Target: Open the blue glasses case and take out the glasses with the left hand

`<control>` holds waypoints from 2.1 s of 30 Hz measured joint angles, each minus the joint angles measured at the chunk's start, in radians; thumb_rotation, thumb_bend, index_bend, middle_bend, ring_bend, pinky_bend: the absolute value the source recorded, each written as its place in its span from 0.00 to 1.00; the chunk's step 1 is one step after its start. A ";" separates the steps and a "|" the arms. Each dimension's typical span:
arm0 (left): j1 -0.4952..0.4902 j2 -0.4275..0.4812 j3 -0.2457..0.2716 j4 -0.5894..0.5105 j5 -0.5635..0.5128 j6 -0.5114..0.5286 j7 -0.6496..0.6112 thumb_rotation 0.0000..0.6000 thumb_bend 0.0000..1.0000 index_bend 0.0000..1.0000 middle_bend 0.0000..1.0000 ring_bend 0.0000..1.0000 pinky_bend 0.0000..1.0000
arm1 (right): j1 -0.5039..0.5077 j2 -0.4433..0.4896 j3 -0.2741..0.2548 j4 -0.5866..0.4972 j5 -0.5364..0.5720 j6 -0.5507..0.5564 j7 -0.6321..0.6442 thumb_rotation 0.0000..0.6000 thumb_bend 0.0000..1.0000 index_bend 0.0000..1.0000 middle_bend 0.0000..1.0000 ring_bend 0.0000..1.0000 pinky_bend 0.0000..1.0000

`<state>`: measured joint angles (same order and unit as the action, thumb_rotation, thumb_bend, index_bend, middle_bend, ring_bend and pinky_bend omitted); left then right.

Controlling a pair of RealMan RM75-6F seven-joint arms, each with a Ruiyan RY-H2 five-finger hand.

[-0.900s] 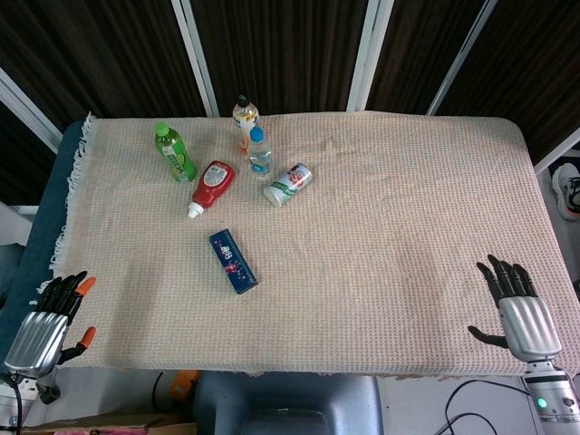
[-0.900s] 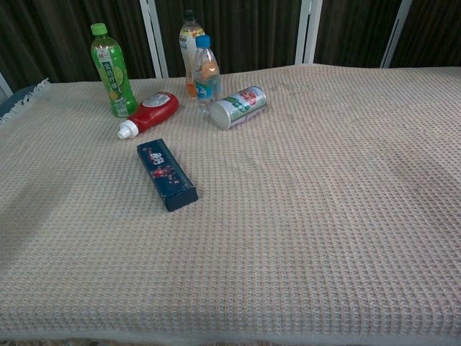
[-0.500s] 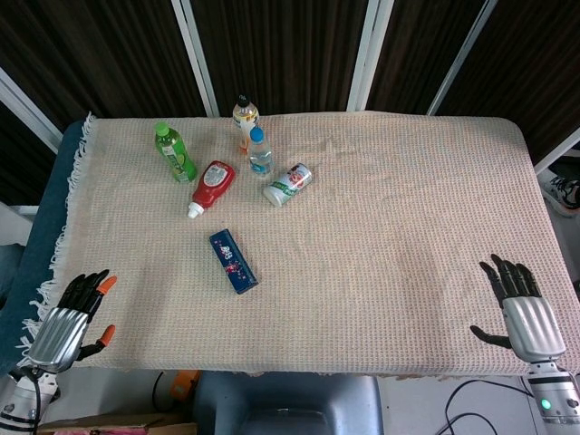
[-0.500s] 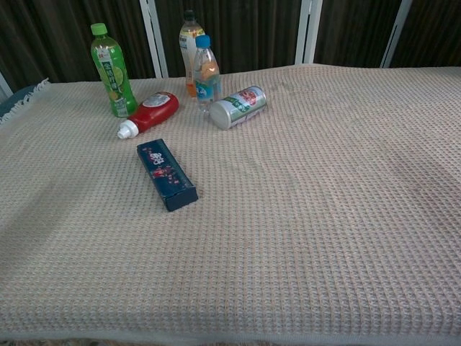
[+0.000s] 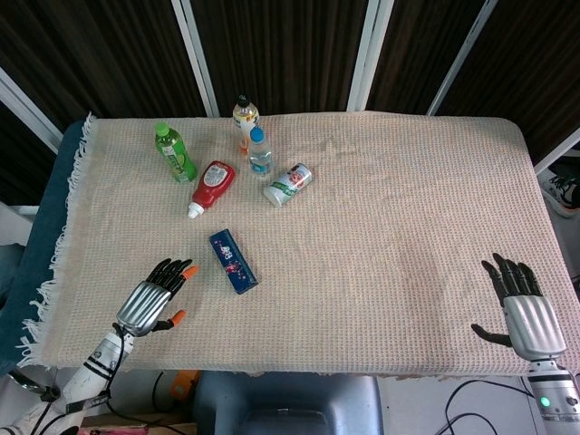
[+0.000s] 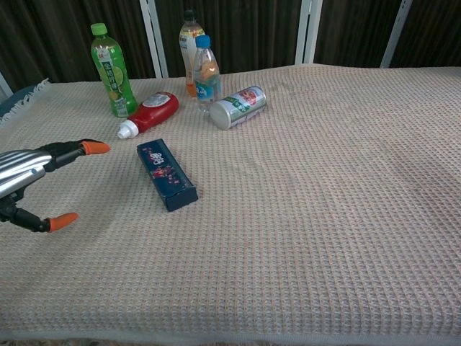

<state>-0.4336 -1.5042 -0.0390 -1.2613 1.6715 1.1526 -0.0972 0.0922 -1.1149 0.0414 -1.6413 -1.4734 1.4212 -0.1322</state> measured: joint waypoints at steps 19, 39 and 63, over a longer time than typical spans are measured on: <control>-0.130 -0.249 -0.047 0.235 -0.079 -0.049 -0.089 1.00 0.31 0.00 0.00 0.00 0.00 | 0.001 -0.009 0.010 0.008 0.018 -0.001 -0.003 1.00 0.18 0.00 0.00 0.00 0.00; -0.266 -0.450 -0.121 0.387 -0.147 -0.101 -0.091 1.00 0.31 0.00 0.00 0.00 0.00 | -0.009 0.026 0.019 0.003 0.024 0.011 0.071 1.00 0.18 0.00 0.00 0.00 0.00; -0.365 -0.566 -0.216 0.597 -0.285 -0.137 0.012 1.00 0.32 0.09 0.00 0.00 0.00 | -0.023 0.058 0.010 -0.005 -0.004 0.028 0.124 1.00 0.18 0.00 0.00 0.00 0.00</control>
<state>-0.7989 -2.0706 -0.2552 -0.6644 1.3867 1.0157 -0.0856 0.0689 -1.0571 0.0517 -1.6459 -1.4775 1.4493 -0.0081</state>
